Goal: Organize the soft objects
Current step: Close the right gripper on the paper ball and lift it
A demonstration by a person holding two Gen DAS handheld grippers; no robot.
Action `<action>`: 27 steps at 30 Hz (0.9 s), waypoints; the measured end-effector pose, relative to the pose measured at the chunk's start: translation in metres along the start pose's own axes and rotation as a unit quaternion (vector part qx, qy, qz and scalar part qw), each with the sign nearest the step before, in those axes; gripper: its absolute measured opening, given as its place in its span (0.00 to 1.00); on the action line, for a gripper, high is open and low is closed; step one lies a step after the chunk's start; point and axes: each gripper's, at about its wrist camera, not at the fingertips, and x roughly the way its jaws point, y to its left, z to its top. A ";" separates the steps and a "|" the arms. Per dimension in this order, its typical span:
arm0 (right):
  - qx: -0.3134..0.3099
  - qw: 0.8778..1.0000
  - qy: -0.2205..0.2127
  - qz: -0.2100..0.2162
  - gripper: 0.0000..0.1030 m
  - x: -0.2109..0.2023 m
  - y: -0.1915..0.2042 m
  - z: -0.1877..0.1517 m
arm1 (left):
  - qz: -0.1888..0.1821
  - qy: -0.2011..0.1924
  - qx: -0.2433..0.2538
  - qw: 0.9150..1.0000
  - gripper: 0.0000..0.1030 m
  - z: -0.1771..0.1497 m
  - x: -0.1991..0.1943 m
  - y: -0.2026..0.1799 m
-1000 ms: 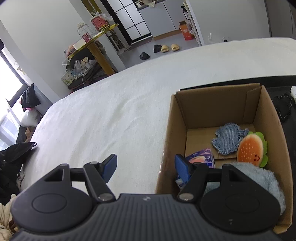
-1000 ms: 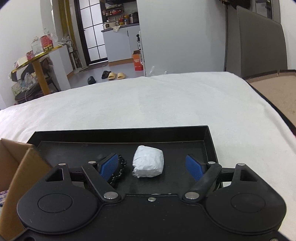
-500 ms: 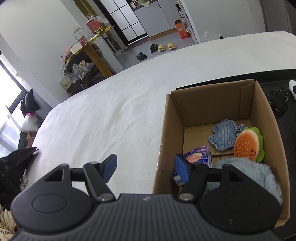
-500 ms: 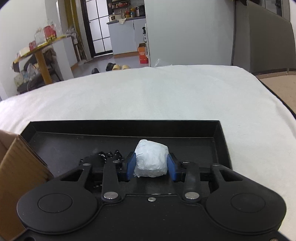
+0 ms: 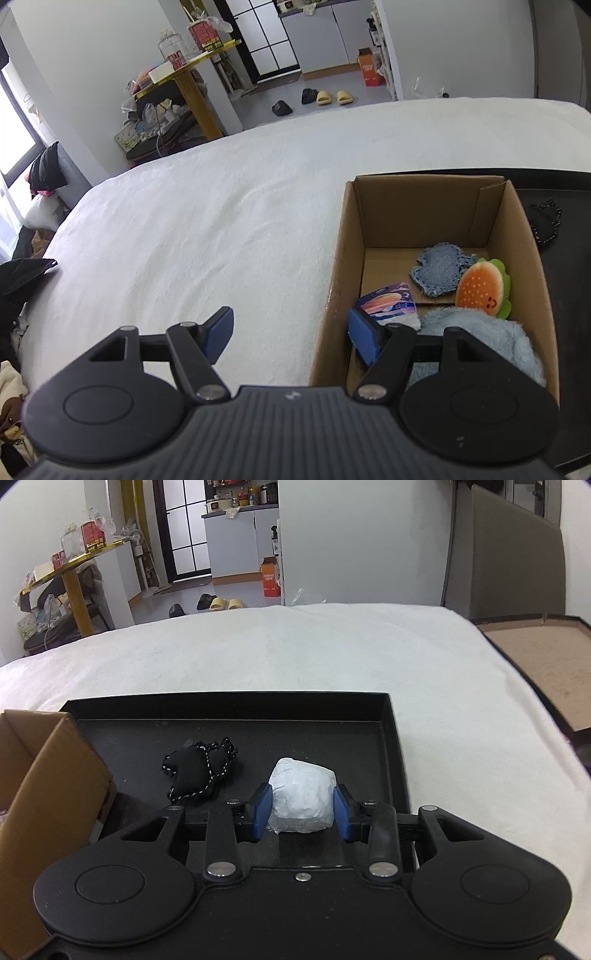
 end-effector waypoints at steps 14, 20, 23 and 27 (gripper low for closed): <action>0.011 0.999 -0.042 -0.025 0.34 -0.066 0.009 -0.010 | -0.064 -0.018 -0.009 0.998 0.65 -0.013 -0.009 0.016; -0.011 0.998 -0.066 -0.018 0.34 -0.084 0.027 -0.009 | -0.078 -0.023 -0.009 0.997 0.65 -0.017 -0.010 0.018; -0.019 0.997 -0.076 -0.011 0.34 -0.090 0.035 -0.009 | -0.084 -0.024 -0.012 0.996 0.65 -0.019 -0.010 0.020; -0.033 0.996 -0.085 -0.001 0.34 -0.097 0.046 -0.009 | -0.092 -0.021 -0.013 0.995 0.65 -0.020 -0.006 0.021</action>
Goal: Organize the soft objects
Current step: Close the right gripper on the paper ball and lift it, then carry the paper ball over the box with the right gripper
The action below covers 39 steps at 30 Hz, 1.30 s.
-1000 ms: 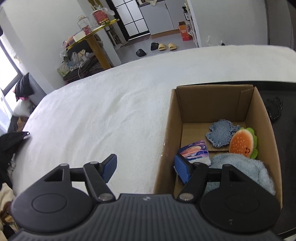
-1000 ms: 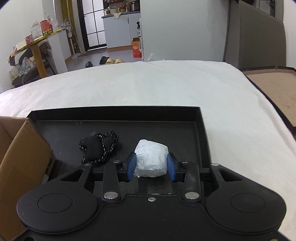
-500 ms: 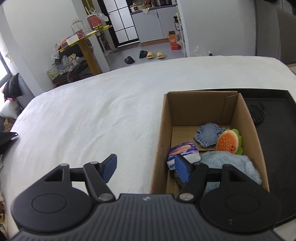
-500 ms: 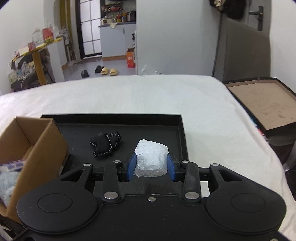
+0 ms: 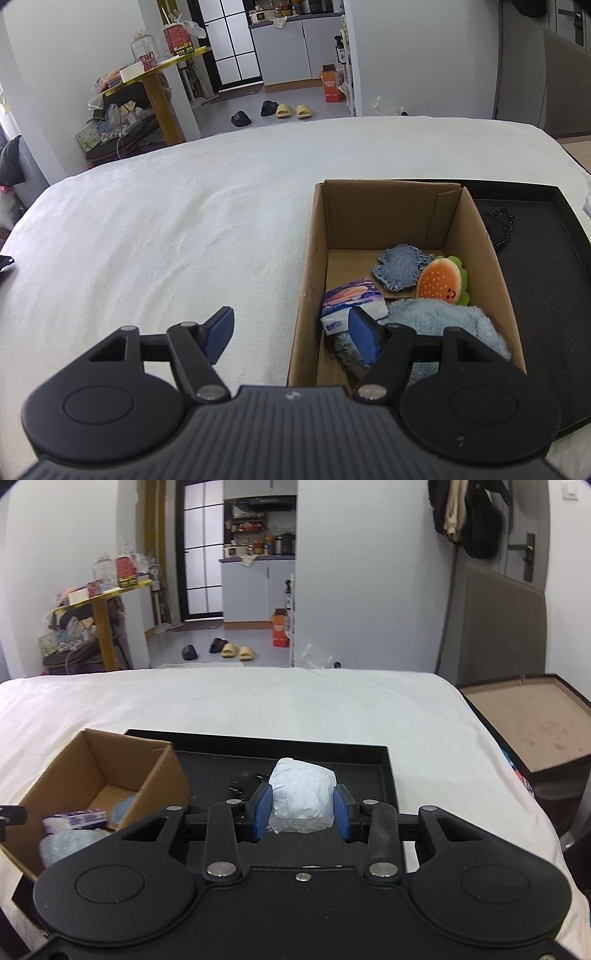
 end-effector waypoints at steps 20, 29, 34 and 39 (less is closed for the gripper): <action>-0.079 0.994 -0.013 0.081 0.35 -0.014 0.075 0.021 | -0.060 0.025 -0.038 0.997 0.46 -0.002 0.015 0.019; -0.113 0.987 -0.005 0.113 0.35 -0.011 0.122 0.029 | -0.092 0.059 -0.065 0.992 0.25 -0.005 0.027 0.029; -0.131 0.983 0.006 0.127 0.35 -0.008 0.145 0.030 | -0.095 0.064 -0.070 0.991 0.13 -0.006 0.029 0.030; -0.156 0.978 0.016 0.140 0.35 -0.010 0.160 0.030 | -0.101 0.062 -0.074 0.990 0.12 -0.006 0.028 0.033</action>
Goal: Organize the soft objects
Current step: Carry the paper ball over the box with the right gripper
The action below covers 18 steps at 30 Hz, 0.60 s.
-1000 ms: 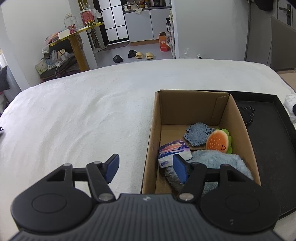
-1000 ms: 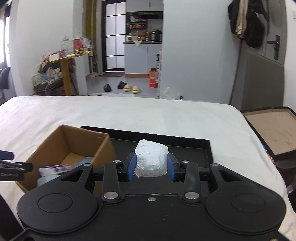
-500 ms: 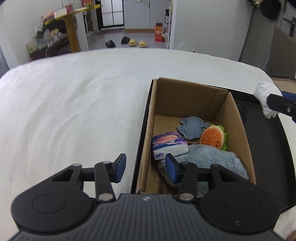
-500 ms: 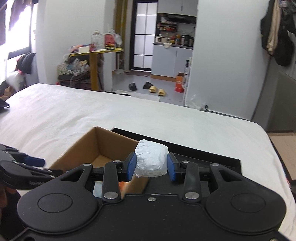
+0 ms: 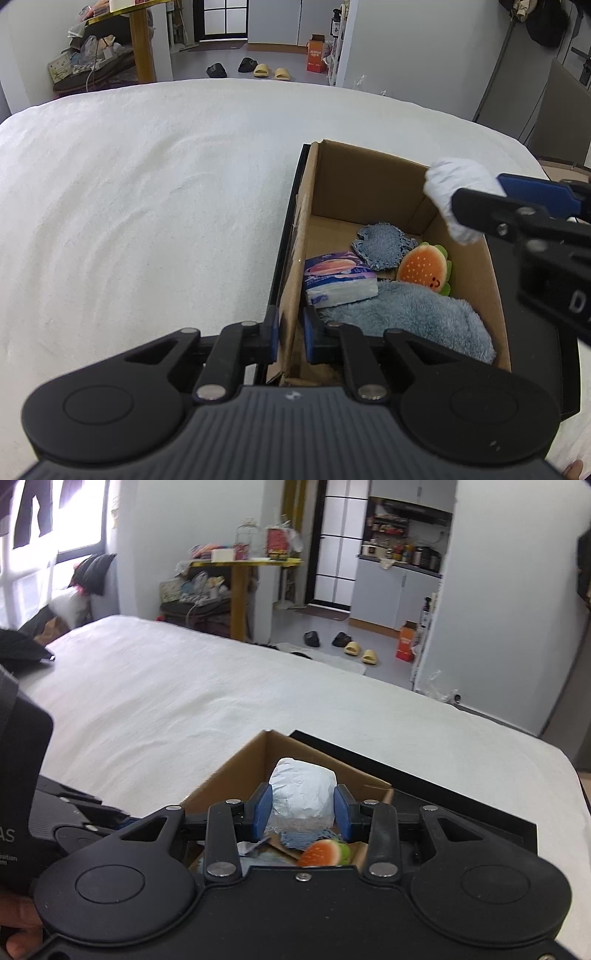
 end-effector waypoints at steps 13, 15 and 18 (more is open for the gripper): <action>-0.060 0.998 0.011 0.009 0.36 0.009 0.017 0.013 | -0.009 -0.002 -0.007 1.000 0.12 0.000 0.000 0.004; -0.059 0.998 0.015 0.016 0.36 0.011 0.017 0.014 | -0.008 -0.002 -0.007 1.000 0.12 0.000 0.000 0.004; -0.072 0.997 0.015 0.025 0.36 0.012 0.024 0.017 | -0.006 -0.001 -0.008 1.000 0.12 0.000 0.001 0.004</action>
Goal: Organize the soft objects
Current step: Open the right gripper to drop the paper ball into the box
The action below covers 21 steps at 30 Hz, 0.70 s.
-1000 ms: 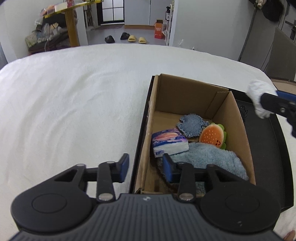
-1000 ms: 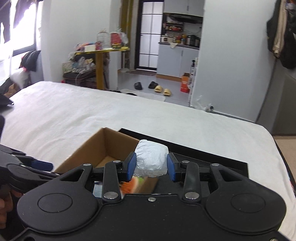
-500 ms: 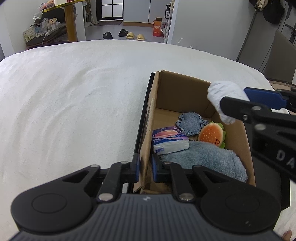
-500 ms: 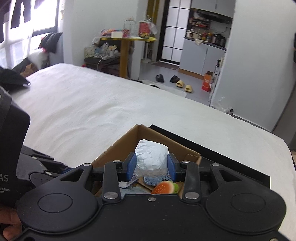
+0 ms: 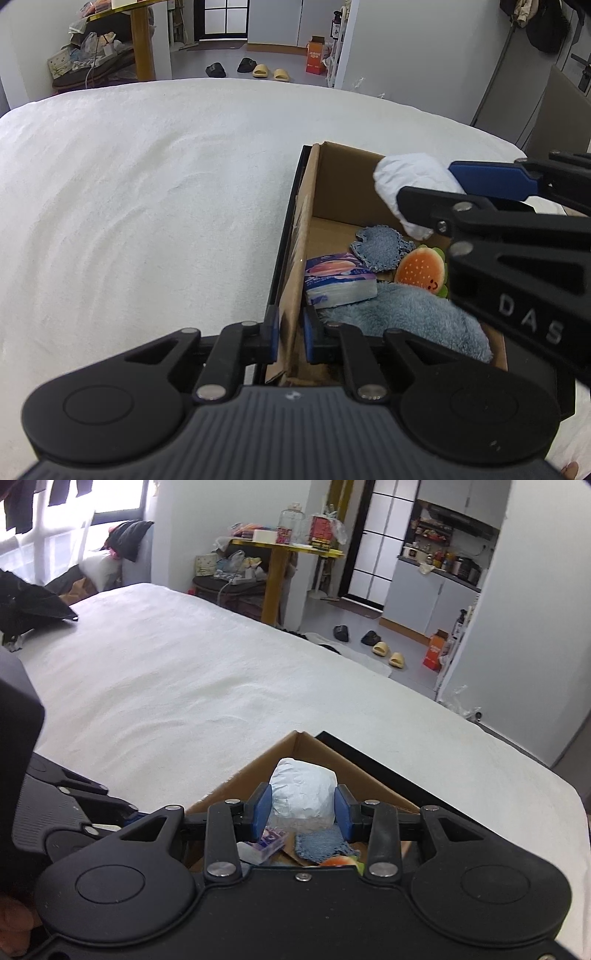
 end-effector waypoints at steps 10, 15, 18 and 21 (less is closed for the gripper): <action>-0.018 1.000 0.007 -0.003 0.53 0.001 0.008 0.006 | 0.009 0.001 0.002 1.000 0.12 0.000 0.001 -0.003; -0.018 1.000 0.007 -0.005 0.61 0.000 0.007 0.004 | 0.014 0.000 0.005 1.000 0.13 0.001 0.001 -0.004; -0.011 1.000 0.008 -0.007 0.61 -0.002 0.004 0.001 | 0.018 0.000 0.009 1.000 0.14 0.000 0.000 -0.005; -0.007 1.000 0.008 -0.010 0.61 -0.006 0.000 -0.003 | 0.023 0.000 0.009 1.000 0.16 0.000 0.000 -0.006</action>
